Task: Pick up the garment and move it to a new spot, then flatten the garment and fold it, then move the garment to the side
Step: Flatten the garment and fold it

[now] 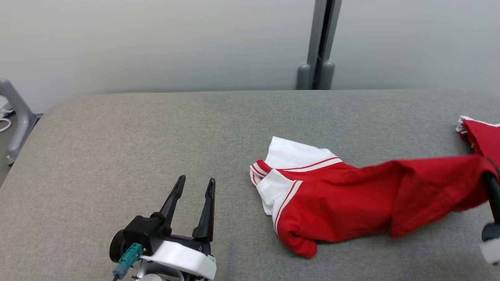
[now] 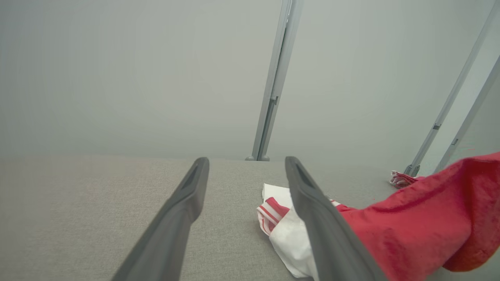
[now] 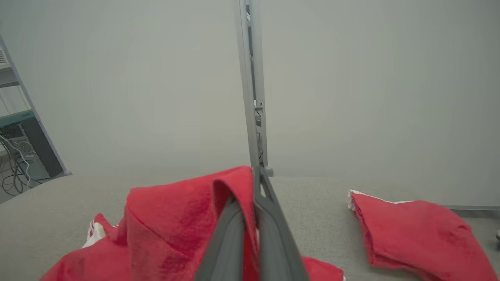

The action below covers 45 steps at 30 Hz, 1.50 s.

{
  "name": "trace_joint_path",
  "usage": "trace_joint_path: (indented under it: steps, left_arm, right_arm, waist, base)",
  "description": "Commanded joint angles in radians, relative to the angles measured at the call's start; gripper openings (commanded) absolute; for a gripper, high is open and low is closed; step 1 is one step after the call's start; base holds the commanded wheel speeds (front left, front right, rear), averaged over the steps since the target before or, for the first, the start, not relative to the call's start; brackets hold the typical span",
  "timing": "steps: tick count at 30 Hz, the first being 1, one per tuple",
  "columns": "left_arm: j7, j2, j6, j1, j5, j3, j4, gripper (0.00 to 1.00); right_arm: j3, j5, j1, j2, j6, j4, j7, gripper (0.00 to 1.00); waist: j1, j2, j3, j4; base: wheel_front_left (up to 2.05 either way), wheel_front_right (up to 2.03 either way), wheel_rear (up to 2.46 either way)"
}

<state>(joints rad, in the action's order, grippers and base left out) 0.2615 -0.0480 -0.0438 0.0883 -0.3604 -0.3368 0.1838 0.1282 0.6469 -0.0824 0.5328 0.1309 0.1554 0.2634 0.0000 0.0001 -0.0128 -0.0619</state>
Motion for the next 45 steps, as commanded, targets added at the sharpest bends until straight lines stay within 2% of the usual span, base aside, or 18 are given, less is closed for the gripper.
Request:
trace_joint_path:
  steps: [1, 7, 9, 10, 11, 12, 19, 25, 34, 40, 45]
  left_arm:
    - [0.003, -0.005, 0.002, -0.001, 0.004, 0.009, -0.003, 1.00]
    - [0.003, -0.005, 0.007, 0.002, 0.004, 0.008, -0.004, 1.00]
    - [0.003, -0.005, 0.008, 0.005, 0.004, 0.007, -0.003, 1.00]
    - [0.003, -0.005, 0.009, 0.007, 0.003, 0.005, -0.001, 1.00]
    - [0.003, -0.005, 0.011, 0.009, 0.002, 0.004, 0.000, 1.00]
    - [0.003, -0.005, 0.011, 0.010, 0.002, 0.002, 0.002, 1.00]
    - [0.003, -0.005, 0.016, -0.003, 0.010, 0.009, 0.007, 1.00]
    - [0.003, -0.005, 0.017, -0.006, 0.010, 0.008, 0.007, 1.00]
    - [0.003, -0.005, 0.024, -0.015, 0.019, 0.007, -0.006, 1.00]
    - [0.003, -0.005, 0.028, -0.028, 0.026, 0.012, -0.002, 1.00]
    - [0.003, -0.005, 0.034, -0.043, 0.031, 0.008, 0.005, 1.00]
  right_arm:
    - [0.014, 0.038, 0.040, 0.033, 0.000, -0.007, -0.015, 0.00]
    - [0.112, 0.120, 0.141, 0.115, 0.000, 0.000, -0.073, 0.00]
    - [0.165, 0.116, 0.168, 0.154, 0.000, 0.032, -0.100, 0.00]
    - [0.204, 0.151, 0.178, 0.149, 0.000, 0.083, -0.129, 0.04]
    - [0.213, 0.147, 0.171, 0.157, 0.000, 0.110, -0.134, 0.80]
    - [0.222, 0.138, 0.162, 0.164, 0.000, 0.139, -0.135, 1.00]
    - [0.220, 0.113, 0.069, 0.146, 0.000, 0.227, -0.057, 1.00]
    - [0.192, 0.051, -0.026, 0.098, 0.000, 0.176, -0.003, 1.00]
    - [0.139, -0.024, -0.077, -0.049, 0.000, 0.053, 0.002, 1.00]
    - [0.123, -0.074, -0.053, -0.141, 0.000, 0.067, 0.002, 1.00]
    - [0.128, -0.104, -0.033, -0.188, 0.000, 0.101, 0.002, 1.00]
  waist:
    - [0.0000, -0.0001, 0.006, 0.020]
    - [0.0000, -0.0001, 0.005, 0.035]
    - [0.0000, -0.0001, 0.004, 0.035]
    - [0.0000, -0.0001, 0.004, 0.035]
    - [0.0000, -0.0001, 0.004, 0.032]
    - [0.0000, -0.0001, 0.005, 0.029]
    - [0.0000, -0.0001, 0.012, 0.015]
    - [0.0000, -0.0001, 0.022, -0.001]
    - [0.0000, -0.0001, 0.038, -0.039]
    - [0.0000, -0.0001, 0.046, -0.070]
    - [0.0000, -0.0001, 0.052, -0.094]
  base:
    - [0.00, 0.00, 0.00]
    - [0.00, 0.00, 0.00]
    - [0.00, 0.00, 0.00]
    - [0.00, 0.00, 0.00]
    - [0.00, 0.00, 0.00]
    - [0.00, 0.00, 0.00]
    - [0.00, 0.00, 0.00]
    - [0.00, 0.00, 0.00]
    - [0.00, 0.00, 0.00]
    - [0.00, 0.00, 0.00]
    - [0.00, 0.00, 0.00]
